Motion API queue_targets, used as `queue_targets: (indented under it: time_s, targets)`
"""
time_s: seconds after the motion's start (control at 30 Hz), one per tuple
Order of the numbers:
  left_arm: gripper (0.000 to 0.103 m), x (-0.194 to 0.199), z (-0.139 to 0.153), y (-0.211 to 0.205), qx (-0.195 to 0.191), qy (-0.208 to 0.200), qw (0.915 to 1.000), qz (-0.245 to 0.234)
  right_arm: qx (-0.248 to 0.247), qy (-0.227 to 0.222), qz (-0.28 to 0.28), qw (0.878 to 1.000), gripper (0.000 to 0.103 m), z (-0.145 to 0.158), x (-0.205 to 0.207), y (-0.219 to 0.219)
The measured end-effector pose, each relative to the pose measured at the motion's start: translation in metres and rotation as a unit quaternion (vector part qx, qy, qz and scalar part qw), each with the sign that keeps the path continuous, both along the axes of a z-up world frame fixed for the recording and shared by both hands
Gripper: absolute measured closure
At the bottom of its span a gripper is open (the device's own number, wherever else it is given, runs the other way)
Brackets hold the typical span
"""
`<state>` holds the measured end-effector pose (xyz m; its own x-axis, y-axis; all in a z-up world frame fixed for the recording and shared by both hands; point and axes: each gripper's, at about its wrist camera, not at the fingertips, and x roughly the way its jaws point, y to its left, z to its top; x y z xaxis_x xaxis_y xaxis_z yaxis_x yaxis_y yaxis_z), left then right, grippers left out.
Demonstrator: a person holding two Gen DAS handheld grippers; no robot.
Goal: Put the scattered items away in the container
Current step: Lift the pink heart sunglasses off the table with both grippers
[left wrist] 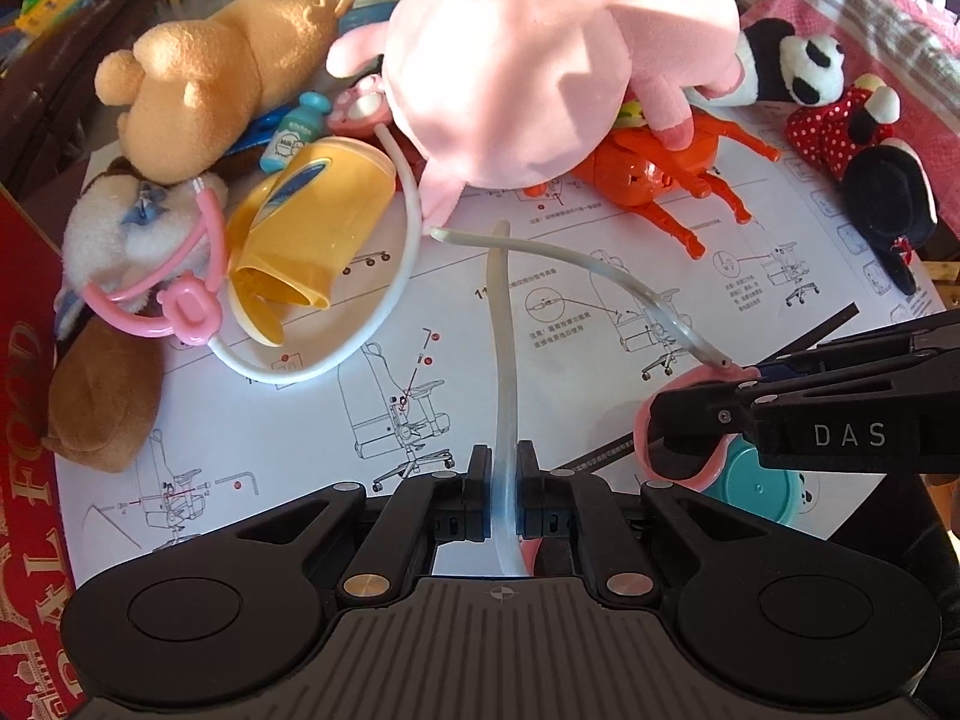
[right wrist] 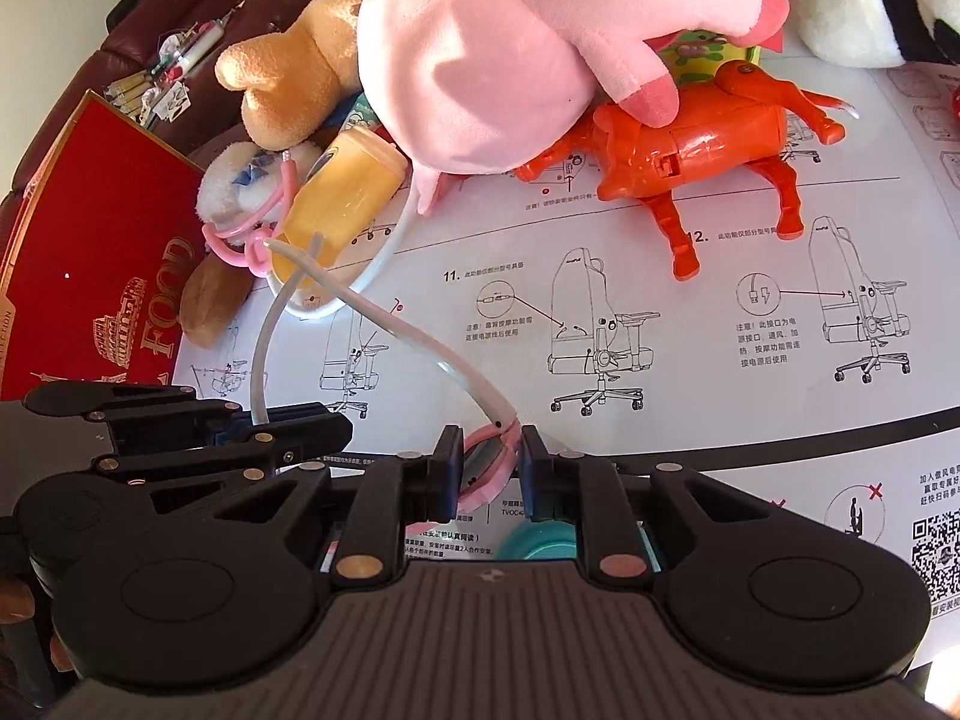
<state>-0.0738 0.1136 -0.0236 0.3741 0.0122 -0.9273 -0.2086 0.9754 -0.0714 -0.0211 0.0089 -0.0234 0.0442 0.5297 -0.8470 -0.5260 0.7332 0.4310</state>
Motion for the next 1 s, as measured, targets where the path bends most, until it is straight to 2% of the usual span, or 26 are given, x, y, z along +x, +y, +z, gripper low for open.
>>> queue_targets:
  time_s: [0.17, 0.57, 0.67, 0.83, 0.9, 1.0]
  targets:
    - [0.101, -0.004, 0.003, -0.006, 0.016, -0.001, 0.9999, -0.002, 0.003, 0.001, -0.001, 1.0, 0.08, 0.004, -0.005, -0.003]
    - [0.101, -0.013, 0.015, -0.002, 0.011, -0.014, 0.9998, 0.008, 0.012, -0.017, 0.006, 1.0, 0.08, 0.022, -0.011, -0.003]
    - [0.101, -0.014, 0.008, 0.0, -0.005, -0.004, 1.0, 0.001, 0.003, -0.014, 0.011, 1.0, 0.08, 0.018, -0.013, -0.002]
    - [0.1, -0.014, -0.017, 0.003, -0.072, 0.029, 0.9968, -0.018, -0.033, -0.016, 0.017, 0.999, 0.08, -0.002, -0.016, -0.003]
    - [0.1, -0.015, -0.026, 0.003, -0.082, 0.038, 0.9957, -0.021, -0.045, -0.027, 0.022, 0.998, 0.08, -0.006, -0.017, -0.004]
    - [0.1, -0.014, -0.035, 0.008, -0.088, 0.049, 0.9948, -0.017, -0.054, -0.037, 0.03, 0.997, 0.074, -0.009, -0.017, -0.004]
